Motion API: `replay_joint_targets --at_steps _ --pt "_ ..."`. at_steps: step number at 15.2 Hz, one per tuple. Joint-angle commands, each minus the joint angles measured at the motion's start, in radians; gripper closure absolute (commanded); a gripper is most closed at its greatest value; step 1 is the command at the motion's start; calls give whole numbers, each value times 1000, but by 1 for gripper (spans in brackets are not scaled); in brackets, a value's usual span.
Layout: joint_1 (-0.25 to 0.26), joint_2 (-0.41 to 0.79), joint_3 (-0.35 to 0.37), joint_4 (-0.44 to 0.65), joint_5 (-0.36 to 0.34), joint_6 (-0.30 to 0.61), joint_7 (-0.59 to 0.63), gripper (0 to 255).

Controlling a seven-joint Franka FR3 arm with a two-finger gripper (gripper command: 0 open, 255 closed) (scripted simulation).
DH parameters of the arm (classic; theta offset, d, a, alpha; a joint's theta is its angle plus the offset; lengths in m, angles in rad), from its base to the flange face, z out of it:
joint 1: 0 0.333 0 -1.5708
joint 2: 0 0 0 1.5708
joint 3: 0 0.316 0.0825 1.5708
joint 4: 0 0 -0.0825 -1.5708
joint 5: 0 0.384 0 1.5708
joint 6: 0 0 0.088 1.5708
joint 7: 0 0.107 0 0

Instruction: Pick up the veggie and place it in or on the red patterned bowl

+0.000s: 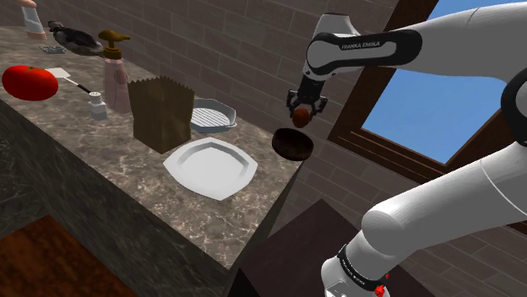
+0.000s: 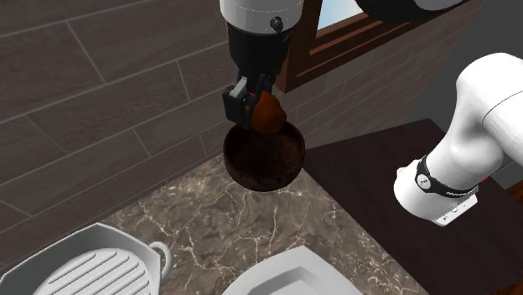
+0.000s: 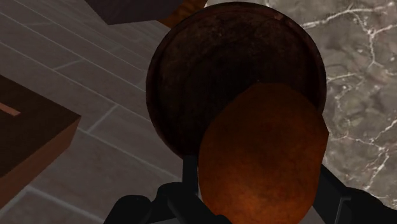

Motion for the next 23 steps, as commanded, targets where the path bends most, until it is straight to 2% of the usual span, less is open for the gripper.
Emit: replay_joint_targets --at_steps 1,10,18,19,23 --pt "0 5 0 -23 -2 28 4 255" --pt "-3 43 0 -116 -12 158 22 255" --pt "-3 43 0 -116 -12 158 22 255" --pt "-3 43 0 -116 -12 158 22 0" --pt "-3 43 0 -116 -12 158 22 0"
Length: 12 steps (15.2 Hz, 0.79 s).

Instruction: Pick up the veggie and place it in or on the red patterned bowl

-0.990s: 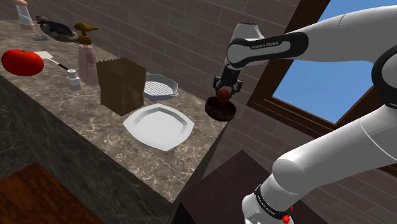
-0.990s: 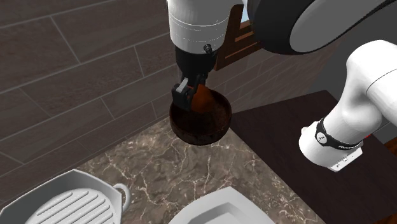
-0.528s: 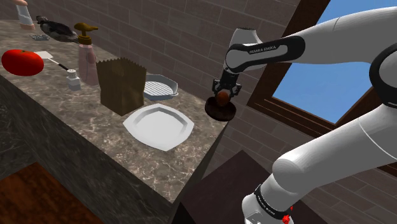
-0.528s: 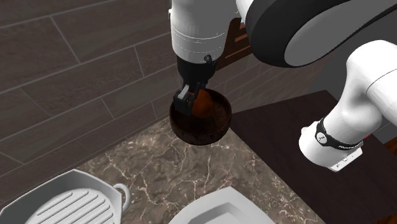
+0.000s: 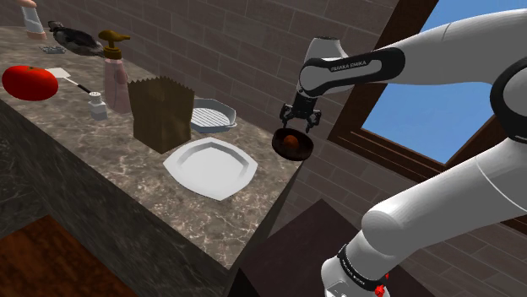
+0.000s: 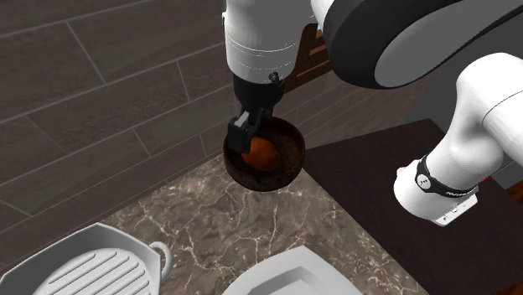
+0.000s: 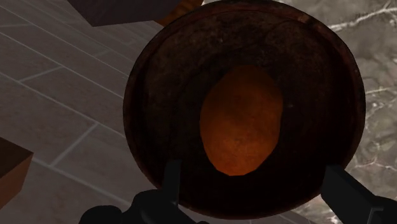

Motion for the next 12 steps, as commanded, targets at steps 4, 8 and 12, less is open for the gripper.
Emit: replay_joint_targets --at_steps 4,8,12 --pt "7 -38 6 67 11 -105 -6 0" --pt "8 -45 8 86 13 -132 -7 0" --pt "8 -45 8 86 13 -132 -7 0"
